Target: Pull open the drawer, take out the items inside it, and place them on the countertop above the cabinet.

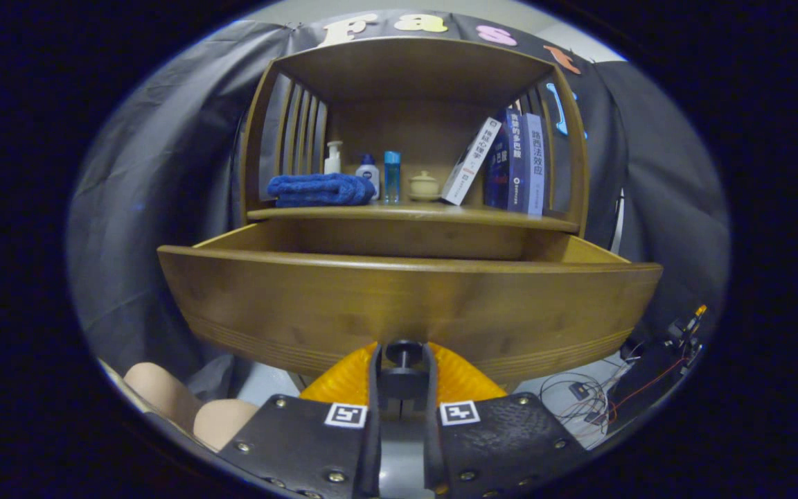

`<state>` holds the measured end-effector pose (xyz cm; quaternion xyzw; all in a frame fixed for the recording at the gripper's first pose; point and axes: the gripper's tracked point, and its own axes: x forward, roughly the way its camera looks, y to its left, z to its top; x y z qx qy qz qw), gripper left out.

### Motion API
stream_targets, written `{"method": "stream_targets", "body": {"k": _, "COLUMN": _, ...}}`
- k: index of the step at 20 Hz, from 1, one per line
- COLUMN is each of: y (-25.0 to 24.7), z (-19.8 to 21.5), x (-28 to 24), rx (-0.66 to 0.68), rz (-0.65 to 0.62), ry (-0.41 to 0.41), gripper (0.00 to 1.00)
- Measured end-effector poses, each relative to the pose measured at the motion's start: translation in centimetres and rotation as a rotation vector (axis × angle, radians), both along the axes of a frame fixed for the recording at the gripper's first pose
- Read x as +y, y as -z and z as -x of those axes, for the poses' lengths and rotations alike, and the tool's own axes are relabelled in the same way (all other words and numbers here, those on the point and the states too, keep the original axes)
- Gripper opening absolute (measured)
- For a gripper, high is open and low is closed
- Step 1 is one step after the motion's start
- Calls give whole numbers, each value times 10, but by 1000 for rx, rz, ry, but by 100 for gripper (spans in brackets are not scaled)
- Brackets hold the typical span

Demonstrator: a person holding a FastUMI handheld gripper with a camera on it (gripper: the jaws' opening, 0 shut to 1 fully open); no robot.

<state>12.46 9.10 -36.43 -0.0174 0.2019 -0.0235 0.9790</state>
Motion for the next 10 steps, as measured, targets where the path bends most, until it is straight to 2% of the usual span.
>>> {"method": "stream_targets", "body": {"k": 8, "y": 2, "z": 25, "x": 8, "rx": 41, "rz": 23, "ry": -13, "gripper": 24}}
{"method": "stream_targets", "body": {"k": 10, "y": 1, "z": 26, "x": 10, "rx": 50, "rz": 20, "ry": -20, "gripper": 28}}
